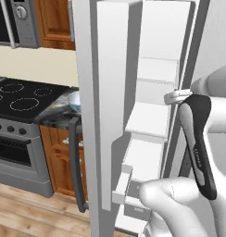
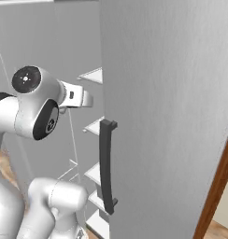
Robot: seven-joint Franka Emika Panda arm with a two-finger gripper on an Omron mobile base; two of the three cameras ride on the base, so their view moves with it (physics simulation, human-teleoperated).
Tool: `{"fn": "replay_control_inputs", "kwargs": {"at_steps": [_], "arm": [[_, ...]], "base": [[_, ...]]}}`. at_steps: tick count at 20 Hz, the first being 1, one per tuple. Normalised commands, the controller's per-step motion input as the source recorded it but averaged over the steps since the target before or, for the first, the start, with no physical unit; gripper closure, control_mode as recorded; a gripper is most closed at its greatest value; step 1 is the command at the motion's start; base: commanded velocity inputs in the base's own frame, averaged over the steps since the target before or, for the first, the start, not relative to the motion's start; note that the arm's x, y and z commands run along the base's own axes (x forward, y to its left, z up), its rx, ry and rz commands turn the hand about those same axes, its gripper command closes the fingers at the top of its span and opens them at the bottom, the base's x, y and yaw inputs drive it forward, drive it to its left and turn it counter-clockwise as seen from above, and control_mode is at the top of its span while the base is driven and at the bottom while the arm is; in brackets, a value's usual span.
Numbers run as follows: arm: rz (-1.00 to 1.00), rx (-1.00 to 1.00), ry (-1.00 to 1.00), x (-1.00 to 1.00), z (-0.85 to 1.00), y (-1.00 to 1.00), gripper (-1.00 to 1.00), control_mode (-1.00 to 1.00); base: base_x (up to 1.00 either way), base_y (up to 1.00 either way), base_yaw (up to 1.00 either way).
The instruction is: Take the broccoli, potato, and mushroom from the freezer and place them in the bowl on the counter.
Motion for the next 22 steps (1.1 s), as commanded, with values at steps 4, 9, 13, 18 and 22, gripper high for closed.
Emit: {"fn": "replay_control_inputs", "kwargs": {"at_steps": [4, 9, 13, 18, 22], "arm": [[0.0, 0.0, 0.0, 0.0, 0.0, 0.0, 1.0, 1.0], [0.0, 0.0, 0.0, 0.0, 0.0, 0.0, 1.0, 1.0], [0.0, 0.0, 0.0, 0.0, 0.0, 0.0, 1.0, 1.0], [0.0, 0.0, 0.0, 0.0, 0.0, 0.0, 1.0, 1.0], [0.0, 0.0, 0.0, 0.0, 0.0, 0.0, 1.0, 1.0]], "base": [[-1.0, -0.21, 0.06], [-1.0, -0.11, 0.39], [-0.94, 0.0, 0.73], [-0.67, 0.21, 0.82], [-0.27, 0.62, 0.78]]}}
